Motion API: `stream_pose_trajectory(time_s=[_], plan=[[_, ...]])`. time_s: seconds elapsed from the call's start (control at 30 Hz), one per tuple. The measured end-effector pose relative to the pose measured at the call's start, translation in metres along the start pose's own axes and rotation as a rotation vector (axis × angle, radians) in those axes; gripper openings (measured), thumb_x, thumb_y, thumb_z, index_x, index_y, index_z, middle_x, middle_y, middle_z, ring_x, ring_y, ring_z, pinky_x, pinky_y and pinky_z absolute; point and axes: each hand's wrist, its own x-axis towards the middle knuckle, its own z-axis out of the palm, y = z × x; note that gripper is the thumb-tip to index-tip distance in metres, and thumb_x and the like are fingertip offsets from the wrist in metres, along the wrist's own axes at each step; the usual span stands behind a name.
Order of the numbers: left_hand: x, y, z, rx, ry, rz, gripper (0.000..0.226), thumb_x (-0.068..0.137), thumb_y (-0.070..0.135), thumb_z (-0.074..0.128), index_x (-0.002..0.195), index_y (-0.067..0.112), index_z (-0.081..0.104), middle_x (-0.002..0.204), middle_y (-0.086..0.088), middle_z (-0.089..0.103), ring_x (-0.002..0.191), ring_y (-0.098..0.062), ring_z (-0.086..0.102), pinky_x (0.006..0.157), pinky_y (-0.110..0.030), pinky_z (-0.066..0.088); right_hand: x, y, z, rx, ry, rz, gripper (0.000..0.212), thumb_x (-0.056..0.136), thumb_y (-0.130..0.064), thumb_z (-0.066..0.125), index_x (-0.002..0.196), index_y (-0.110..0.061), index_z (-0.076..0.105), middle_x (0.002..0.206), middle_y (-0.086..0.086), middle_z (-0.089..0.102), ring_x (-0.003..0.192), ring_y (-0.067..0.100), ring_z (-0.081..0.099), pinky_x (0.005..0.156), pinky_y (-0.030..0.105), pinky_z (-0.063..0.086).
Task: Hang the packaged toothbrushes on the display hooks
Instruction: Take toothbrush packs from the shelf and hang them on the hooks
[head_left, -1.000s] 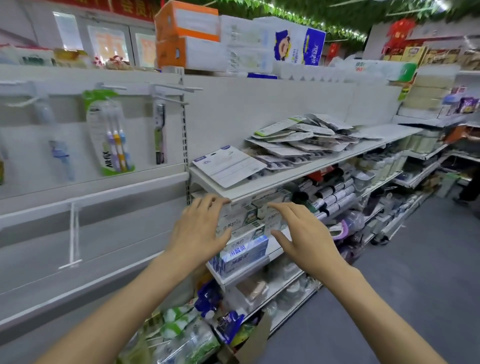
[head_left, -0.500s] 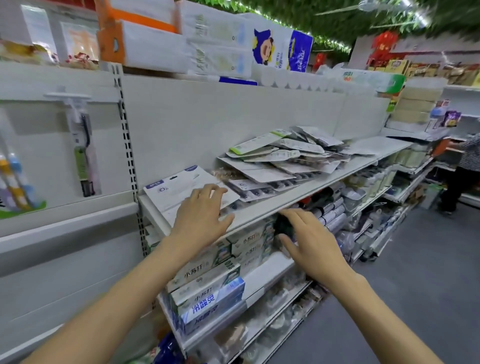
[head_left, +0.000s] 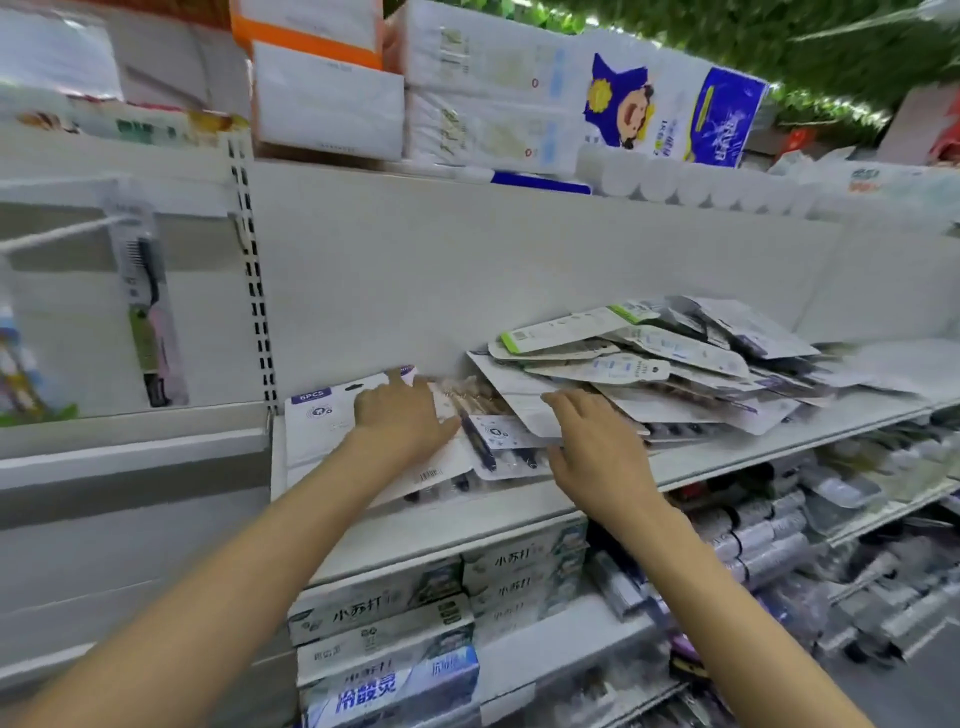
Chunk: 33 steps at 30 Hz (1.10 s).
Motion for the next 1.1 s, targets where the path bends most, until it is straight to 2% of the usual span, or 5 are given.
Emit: stream_pose_trajectory(time_s=[0.2, 0.43, 0.73, 0.93, 1.1], plan=[[-0.001, 0.029, -0.017, 0.113, -0.122, -0.139, 0.060, 0.093, 0.046, 0.044, 0.141, 0.009, 0.045, 0.135, -0.008, 0.056, 0.122, -0.029, 0.055, 0.100, -0.039, 0.045, 0.030, 0.018, 0.032, -0.087, -0.042, -0.140, 0.051, 0.076, -0.005, 0.066, 0.125, -0.011, 0.058, 0.119, 0.009, 0.065, 0.104, 0.035, 0.061, 0.077, 0.040, 0.050], [-0.010, 0.041, -0.006, 0.333, -0.088, -0.203, 0.043, 0.092, 0.023, 0.048, 0.134, 0.014, 0.054, 0.125, -0.003, 0.060, 0.113, -0.026, 0.059, 0.086, -0.030, 0.047, 0.044, 0.017, 0.035, -0.208, 0.092, -0.214, 0.051, 0.030, 0.001, 0.085, 0.076, -0.011, 0.066, 0.064, 0.006, 0.063, 0.063, 0.031, 0.060, 0.050, 0.030, 0.037], [-0.045, 0.018, -0.011, 0.359, 0.247, -0.318, 0.037, 0.088, -0.001, 0.055, 0.119, 0.019, 0.060, 0.110, 0.001, 0.068, 0.103, -0.021, 0.067, 0.066, -0.028, 0.036, 0.039, 0.014, 0.013, -0.096, 0.374, -0.273, 0.055, 0.056, -0.006, 0.086, 0.108, -0.015, 0.071, 0.071, -0.001, 0.070, 0.067, 0.025, 0.059, 0.048, 0.026, 0.017], [-0.066, -0.006, -0.027, 0.195, 0.457, -0.328, 0.060, 0.092, 0.000, 0.049, 0.144, 0.027, 0.037, 0.096, -0.006, 0.071, 0.090, -0.034, 0.069, 0.064, -0.035, 0.041, 0.037, -0.005, 0.008, 0.235, 0.552, -0.330, 0.042, 0.079, -0.018, 0.081, 0.119, -0.022, 0.070, 0.086, -0.006, 0.074, 0.072, 0.021, 0.064, 0.043, 0.022, 0.031], [-0.087, -0.029, -0.039, 0.066, 0.670, -0.294, 0.040, 0.102, 0.025, 0.046, 0.141, 0.030, 0.039, 0.089, -0.013, 0.070, 0.080, -0.040, 0.066, 0.061, -0.038, 0.043, 0.041, -0.011, 0.003, 0.611, 0.604, -0.306, 0.037, 0.088, -0.019, 0.075, 0.124, -0.024, 0.069, 0.106, -0.008, 0.070, 0.077, 0.015, 0.065, 0.051, 0.030, 0.049]])
